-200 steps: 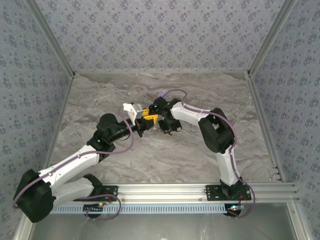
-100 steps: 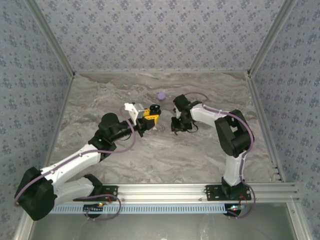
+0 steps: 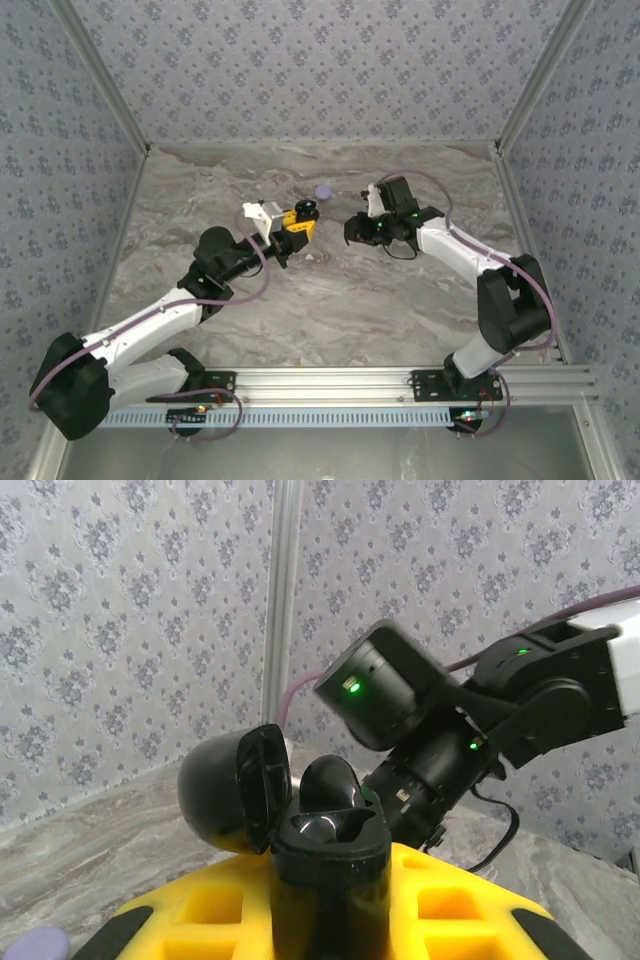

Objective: Insert the wireless bluetooth earbuds into the charging case

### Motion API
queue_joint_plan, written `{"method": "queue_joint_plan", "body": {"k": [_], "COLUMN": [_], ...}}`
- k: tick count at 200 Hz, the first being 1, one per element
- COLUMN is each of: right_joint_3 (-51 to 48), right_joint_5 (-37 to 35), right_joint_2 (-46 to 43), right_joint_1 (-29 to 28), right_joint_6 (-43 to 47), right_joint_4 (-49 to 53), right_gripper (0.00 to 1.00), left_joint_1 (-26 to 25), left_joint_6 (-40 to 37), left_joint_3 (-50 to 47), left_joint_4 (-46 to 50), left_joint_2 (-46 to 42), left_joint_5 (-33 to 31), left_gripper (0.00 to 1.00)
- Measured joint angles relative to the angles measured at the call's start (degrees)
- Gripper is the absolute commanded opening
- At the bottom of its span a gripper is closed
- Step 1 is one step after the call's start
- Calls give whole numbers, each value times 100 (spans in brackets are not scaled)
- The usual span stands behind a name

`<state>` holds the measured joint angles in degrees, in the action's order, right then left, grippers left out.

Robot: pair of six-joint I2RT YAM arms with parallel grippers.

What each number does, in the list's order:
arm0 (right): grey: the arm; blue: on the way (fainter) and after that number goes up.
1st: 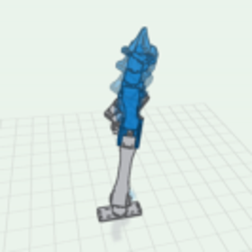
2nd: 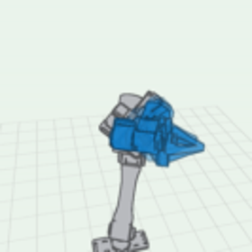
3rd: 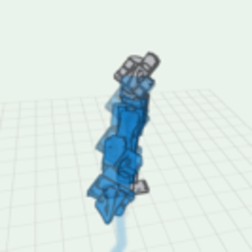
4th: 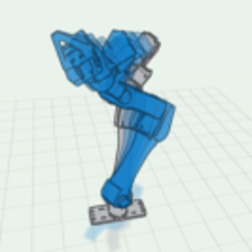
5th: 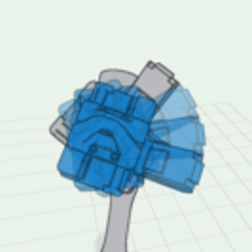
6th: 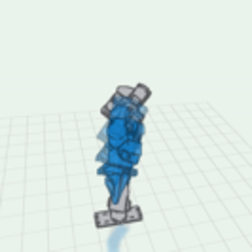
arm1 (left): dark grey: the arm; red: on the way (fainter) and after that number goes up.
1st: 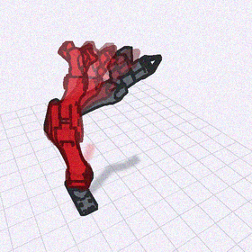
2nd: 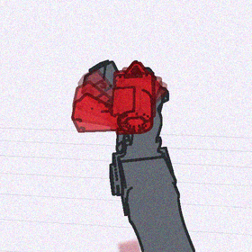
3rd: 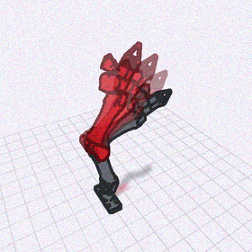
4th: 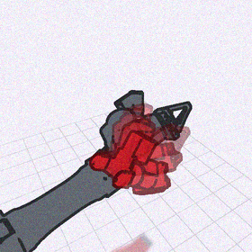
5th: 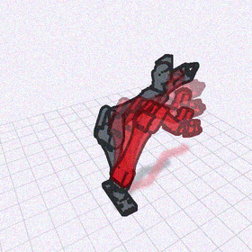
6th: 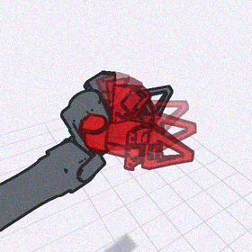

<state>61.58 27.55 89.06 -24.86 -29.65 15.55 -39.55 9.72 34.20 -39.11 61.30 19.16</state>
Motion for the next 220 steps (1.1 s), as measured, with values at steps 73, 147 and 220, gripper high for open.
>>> {"method": "queue_joint_plan", "body": {"k": [73, 147, 220], "right_joint_3": [103, 887, 1410], "right_joint_5": [466, 789, 916], "right_joint_2": [-881, -1259, -1294], "right_joint_1": [74, 70, -223], "right_joint_6": [-173, -214, -225], "right_joint_4": [-251, -249, -372], "right_gripper": [21, 21, 22], "left_joint_1": [0, 0, -2], "left_joint_6": [92, 195, 334], "left_joint_3": [-9, -20, -20], "left_joint_4": [-151, -264, -319], "left_joint_2": [151, 251, 376], "left_joint_5": [-214, -358, -398], "left_gripper": [21, 21, 21]}}
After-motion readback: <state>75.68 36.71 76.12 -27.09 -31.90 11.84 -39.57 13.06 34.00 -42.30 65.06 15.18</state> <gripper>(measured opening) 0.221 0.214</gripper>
